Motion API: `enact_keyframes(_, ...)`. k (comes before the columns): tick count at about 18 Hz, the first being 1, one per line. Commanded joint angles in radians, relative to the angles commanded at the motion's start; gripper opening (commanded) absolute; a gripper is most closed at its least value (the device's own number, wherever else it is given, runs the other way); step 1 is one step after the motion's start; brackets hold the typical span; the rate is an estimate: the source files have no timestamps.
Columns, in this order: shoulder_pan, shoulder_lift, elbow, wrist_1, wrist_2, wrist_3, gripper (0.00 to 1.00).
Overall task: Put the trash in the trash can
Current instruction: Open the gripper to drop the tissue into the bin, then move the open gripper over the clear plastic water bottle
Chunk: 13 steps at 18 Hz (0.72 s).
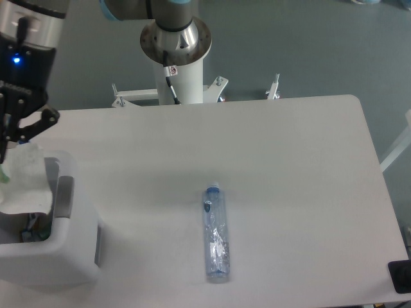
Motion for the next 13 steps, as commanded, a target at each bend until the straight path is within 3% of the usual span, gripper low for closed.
enact_keyframes(3,0.0,-0.005,0.005,-0.002,0.003,-0.001,0.77)
enact_keyframes(4,0.0,-0.003,0.006,-0.002,0.006,-0.002,0.92)
enact_keyframes(5,0.0,-0.002,0.009,-0.002,0.014,-0.002,1.0)
enact_keyframes(8,0.018,0.0,0.018,-0.002,0.025,-0.003,1.0)
enact_keyframes(13,0.253,-0.012,-0.002,0.003,0.132,0.002,1.0)
